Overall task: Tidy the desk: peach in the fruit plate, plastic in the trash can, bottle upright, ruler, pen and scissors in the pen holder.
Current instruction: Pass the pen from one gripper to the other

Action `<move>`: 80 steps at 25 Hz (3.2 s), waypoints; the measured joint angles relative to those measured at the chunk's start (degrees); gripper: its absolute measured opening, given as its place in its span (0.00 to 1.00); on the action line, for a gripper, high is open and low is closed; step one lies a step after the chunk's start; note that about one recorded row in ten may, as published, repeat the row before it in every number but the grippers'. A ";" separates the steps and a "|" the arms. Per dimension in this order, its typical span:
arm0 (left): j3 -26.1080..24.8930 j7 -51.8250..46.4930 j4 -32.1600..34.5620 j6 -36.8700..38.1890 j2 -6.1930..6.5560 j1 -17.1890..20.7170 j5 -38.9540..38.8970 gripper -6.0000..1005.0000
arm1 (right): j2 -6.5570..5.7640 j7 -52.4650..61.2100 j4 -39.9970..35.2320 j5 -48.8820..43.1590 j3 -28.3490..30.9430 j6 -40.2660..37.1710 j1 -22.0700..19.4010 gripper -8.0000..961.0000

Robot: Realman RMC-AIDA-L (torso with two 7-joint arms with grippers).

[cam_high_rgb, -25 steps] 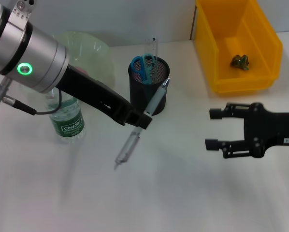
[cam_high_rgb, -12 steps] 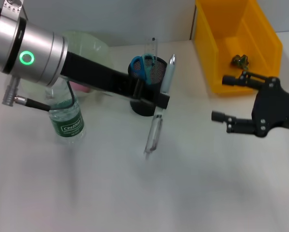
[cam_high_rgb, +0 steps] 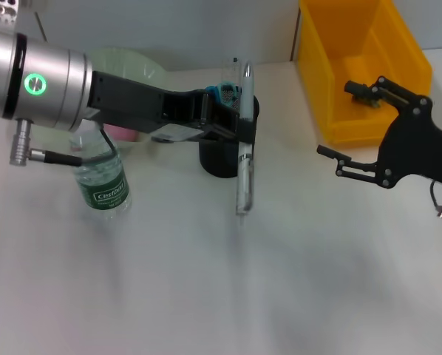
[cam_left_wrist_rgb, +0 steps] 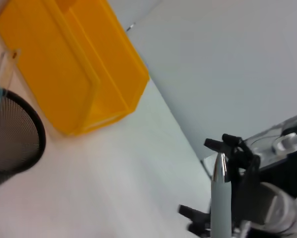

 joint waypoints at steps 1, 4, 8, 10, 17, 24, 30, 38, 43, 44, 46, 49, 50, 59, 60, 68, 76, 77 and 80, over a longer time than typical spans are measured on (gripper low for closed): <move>0.00 0.00 0.00 0.00 0.00 0.00 0.00 0.16 | 0.04 -3.79 1.19 0.43 0.01 0.38 0.11 0.84; -0.56 -0.31 -3.10 -0.30 -0.07 1.42 -3.44 0.17 | 0.08 -15.11 5.07 3.23 -0.03 0.82 0.36 0.84; -1.83 -0.33 -7.19 0.09 0.09 2.21 -4.31 0.17 | 0.09 -30.80 10.76 8.01 -0.28 0.30 0.99 0.84; -3.52 -0.39 -9.09 0.60 0.14 2.60 -4.34 0.17 | 0.10 -36.86 12.89 9.29 -0.29 -0.52 1.40 0.84; -5.12 -0.43 -13.38 1.05 0.11 3.27 -5.22 0.17 | -0.20 -52.07 18.05 9.94 -0.61 -3.46 2.80 0.84; -5.17 -0.41 -17.04 3.67 0.36 2.10 -5.13 0.17 | -0.43 -58.70 20.28 9.83 -6.94 -3.78 3.26 0.84; -4.61 -0.31 -17.43 6.69 0.56 1.91 -5.28 0.17 | -0.47 -61.82 20.73 9.97 -11.40 -5.16 3.46 0.84; -2.50 0.22 -17.50 8.21 0.60 1.73 -5.35 0.18 | -0.43 -66.47 21.30 9.96 -14.69 -6.04 3.40 0.84; -1.13 0.27 -17.51 8.63 0.57 1.46 -5.44 0.18 | -0.42 -68.17 21.39 9.95 -15.19 -6.55 3.38 0.84; -1.09 0.29 -17.51 8.65 0.56 1.44 -5.45 0.18 | -0.39 -68.50 21.41 9.94 -15.20 -6.62 3.39 0.84; -0.99 0.32 -17.51 8.71 0.55 1.42 -5.45 0.18 | -0.31 -68.99 21.60 9.91 -15.43 -6.64 3.50 0.84; -0.71 0.35 -17.51 8.91 0.56 1.40 -5.55 0.18 | -0.25 -69.08 22.21 9.87 -16.17 -6.64 3.81 0.84; -0.60 0.37 -17.51 8.97 0.59 1.40 -5.61 0.18 | -0.25 -69.08 22.45 9.86 -16.39 -6.64 3.92 0.84; 1.27 0.58 -17.92 9.23 0.62 1.51 -5.73 0.18 | -0.26 -69.10 23.46 9.76 -17.52 -6.05 4.62 0.84; 1.44 0.59 -17.93 9.27 0.61 1.51 -5.73 0.18 | -0.26 -69.11 23.46 9.76 -17.65 -6.04 4.64 0.84; 1.51 0.44 -18.08 9.28 0.50 1.28 -5.74 0.18 | -0.35 -69.51 23.52 9.76 -18.65 -6.26 4.61 0.80; 1.50 0.24 -18.86 9.12 0.37 1.01 -5.74 0.19 | -0.34 -71.33 23.52 9.76 -19.41 -6.05 4.61 0.53; 1.49 0.24 -18.86 9.13 0.37 1.01 -5.74 0.19 | -0.34 -71.36 23.52 9.77 -19.41 -6.07 4.63 0.51; 1.32 0.23 -18.96 9.12 0.37 1.01 -5.74 0.19 | -0.34 -71.88 23.52 9.77 -19.48 -6.21 4.67 0.44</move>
